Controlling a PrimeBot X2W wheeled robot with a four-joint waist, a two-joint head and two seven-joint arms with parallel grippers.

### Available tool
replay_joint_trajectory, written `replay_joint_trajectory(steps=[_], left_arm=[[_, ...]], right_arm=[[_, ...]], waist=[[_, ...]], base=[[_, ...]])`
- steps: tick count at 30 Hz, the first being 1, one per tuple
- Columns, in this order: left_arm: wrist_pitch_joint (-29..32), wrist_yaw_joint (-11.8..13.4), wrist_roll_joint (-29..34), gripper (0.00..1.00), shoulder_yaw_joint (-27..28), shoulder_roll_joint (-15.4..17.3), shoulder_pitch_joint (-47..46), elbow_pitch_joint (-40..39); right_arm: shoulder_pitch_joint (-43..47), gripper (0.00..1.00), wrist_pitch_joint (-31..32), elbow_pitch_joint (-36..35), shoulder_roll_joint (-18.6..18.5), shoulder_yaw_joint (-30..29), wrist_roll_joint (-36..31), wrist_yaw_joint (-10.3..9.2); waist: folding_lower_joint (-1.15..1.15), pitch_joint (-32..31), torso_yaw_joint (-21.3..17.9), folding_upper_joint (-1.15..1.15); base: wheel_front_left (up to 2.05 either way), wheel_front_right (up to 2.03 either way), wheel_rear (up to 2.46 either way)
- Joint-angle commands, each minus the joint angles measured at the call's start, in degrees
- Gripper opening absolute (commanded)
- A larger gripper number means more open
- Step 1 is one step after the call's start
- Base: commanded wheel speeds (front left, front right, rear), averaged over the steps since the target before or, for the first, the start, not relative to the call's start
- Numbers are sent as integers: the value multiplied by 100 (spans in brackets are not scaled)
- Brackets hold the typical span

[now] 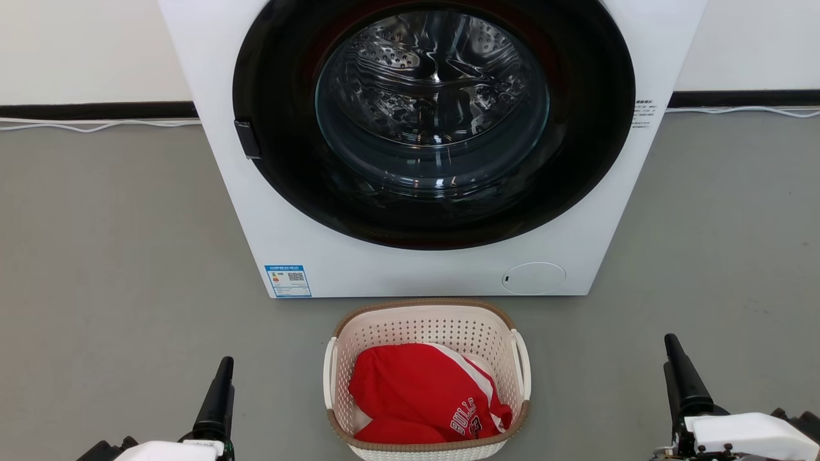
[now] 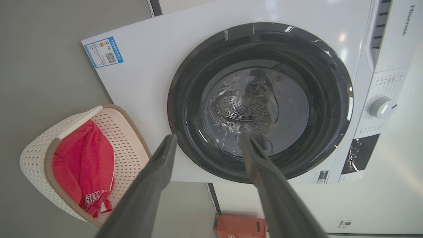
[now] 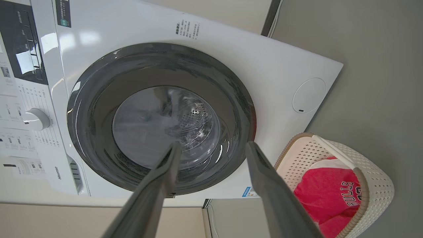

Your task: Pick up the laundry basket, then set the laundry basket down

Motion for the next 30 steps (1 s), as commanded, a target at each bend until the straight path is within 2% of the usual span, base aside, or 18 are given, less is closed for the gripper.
replay_joint_trajectory(steps=[1, 15, 30], left_arm=[[-57, 19, 167, 100, 34, 32, -249, -169], [-293, 261, 1732, 100, -142, 45, -244, -302], [-545, 390, 3015, 100, -199, 59, -242, -318]], right_arm=[[-196, 100, -81, -221, -71, 63, -236, 16], [-239, 100, -317, -400, -233, 327, -1852, 21], [-273, 100, -569, -377, -348, 470, -3040, 26]], waist=[[-1, 2, 2, 0], [-1, 15, 6, 0], [-1, 4, 32, 0]], base=[[0, 0, 0], [0, 0, 0], [0, 0, 0]])
